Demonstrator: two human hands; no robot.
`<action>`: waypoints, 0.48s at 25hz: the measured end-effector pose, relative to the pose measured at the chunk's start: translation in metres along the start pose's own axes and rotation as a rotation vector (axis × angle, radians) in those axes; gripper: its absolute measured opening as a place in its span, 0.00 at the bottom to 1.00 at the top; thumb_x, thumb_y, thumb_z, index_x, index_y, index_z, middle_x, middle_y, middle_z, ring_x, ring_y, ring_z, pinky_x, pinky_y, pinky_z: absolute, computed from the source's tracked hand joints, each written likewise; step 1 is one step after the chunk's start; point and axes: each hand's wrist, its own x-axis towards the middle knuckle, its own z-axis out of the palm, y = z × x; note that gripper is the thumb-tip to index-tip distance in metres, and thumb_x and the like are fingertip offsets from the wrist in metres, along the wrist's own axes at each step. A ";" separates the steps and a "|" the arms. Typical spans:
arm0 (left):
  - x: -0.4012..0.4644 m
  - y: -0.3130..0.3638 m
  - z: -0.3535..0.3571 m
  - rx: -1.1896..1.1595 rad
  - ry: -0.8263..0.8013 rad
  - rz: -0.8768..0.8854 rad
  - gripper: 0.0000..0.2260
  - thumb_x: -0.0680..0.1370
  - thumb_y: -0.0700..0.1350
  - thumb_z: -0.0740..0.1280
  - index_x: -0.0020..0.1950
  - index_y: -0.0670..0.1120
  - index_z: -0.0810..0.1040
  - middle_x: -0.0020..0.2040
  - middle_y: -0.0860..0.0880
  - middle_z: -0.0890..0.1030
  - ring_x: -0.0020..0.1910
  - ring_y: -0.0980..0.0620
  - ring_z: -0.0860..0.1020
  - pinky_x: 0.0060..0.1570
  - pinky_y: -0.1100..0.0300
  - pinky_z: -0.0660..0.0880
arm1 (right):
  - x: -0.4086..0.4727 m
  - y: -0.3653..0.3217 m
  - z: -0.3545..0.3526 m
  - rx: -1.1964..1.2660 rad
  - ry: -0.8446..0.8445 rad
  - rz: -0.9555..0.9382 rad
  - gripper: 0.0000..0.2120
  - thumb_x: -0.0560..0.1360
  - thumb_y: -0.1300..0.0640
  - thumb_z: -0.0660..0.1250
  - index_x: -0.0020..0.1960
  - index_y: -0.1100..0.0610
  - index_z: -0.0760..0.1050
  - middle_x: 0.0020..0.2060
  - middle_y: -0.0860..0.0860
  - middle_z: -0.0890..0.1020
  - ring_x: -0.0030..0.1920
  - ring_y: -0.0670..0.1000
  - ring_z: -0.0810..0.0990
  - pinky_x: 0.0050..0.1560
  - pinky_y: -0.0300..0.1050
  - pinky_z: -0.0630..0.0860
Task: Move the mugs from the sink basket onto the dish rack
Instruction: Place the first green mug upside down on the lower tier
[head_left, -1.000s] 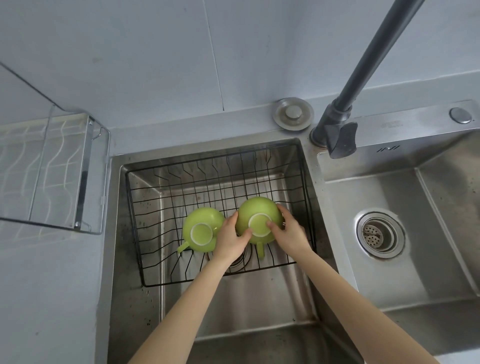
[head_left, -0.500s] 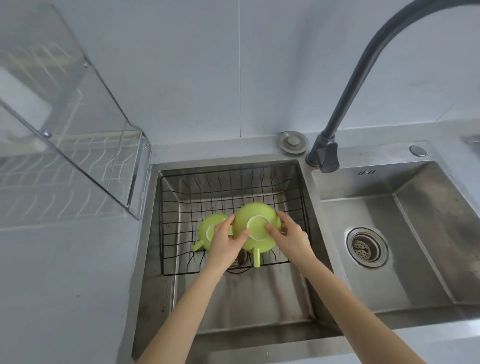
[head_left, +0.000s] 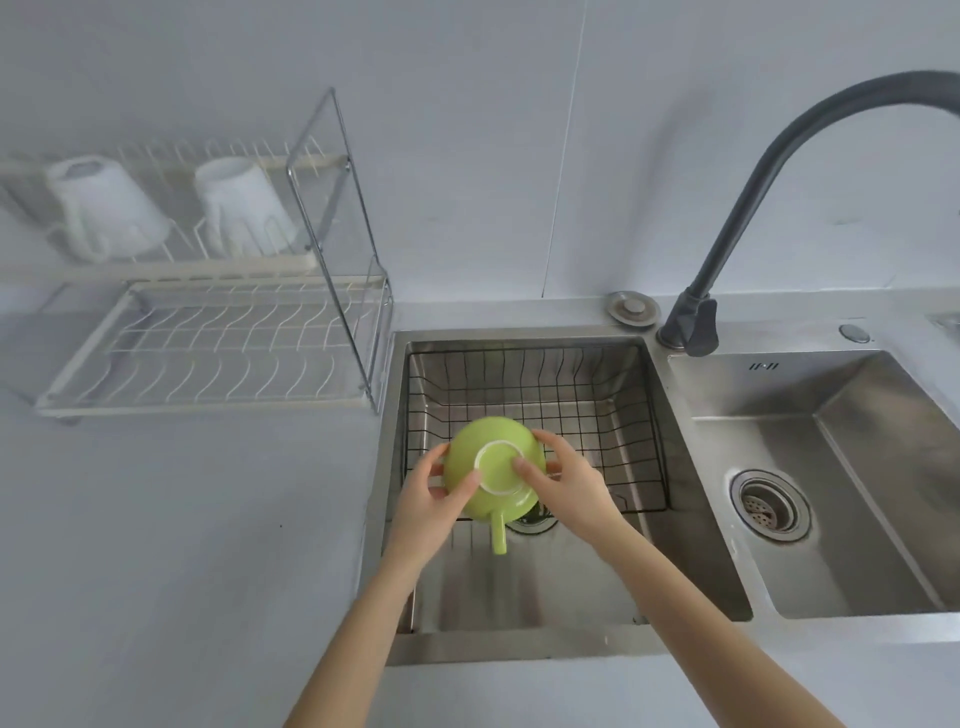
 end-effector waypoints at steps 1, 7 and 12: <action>-0.002 -0.003 -0.010 -0.007 0.009 0.004 0.22 0.73 0.45 0.68 0.66 0.46 0.68 0.59 0.47 0.75 0.46 0.55 0.77 0.37 0.72 0.75 | -0.002 -0.005 0.008 -0.003 -0.011 -0.001 0.24 0.74 0.47 0.63 0.69 0.50 0.64 0.58 0.55 0.78 0.56 0.53 0.76 0.52 0.44 0.70; -0.009 -0.019 -0.078 0.014 0.008 0.013 0.22 0.73 0.44 0.68 0.66 0.46 0.68 0.57 0.47 0.74 0.45 0.55 0.76 0.36 0.76 0.74 | -0.007 -0.038 0.057 0.005 -0.042 -0.010 0.25 0.74 0.46 0.63 0.69 0.48 0.64 0.52 0.52 0.72 0.56 0.53 0.73 0.53 0.43 0.70; -0.003 -0.032 -0.135 0.074 -0.029 0.030 0.26 0.72 0.43 0.70 0.67 0.47 0.66 0.59 0.47 0.73 0.44 0.59 0.76 0.39 0.69 0.74 | -0.004 -0.067 0.099 0.032 -0.068 -0.021 0.24 0.74 0.47 0.64 0.68 0.49 0.65 0.48 0.52 0.74 0.55 0.54 0.75 0.55 0.45 0.72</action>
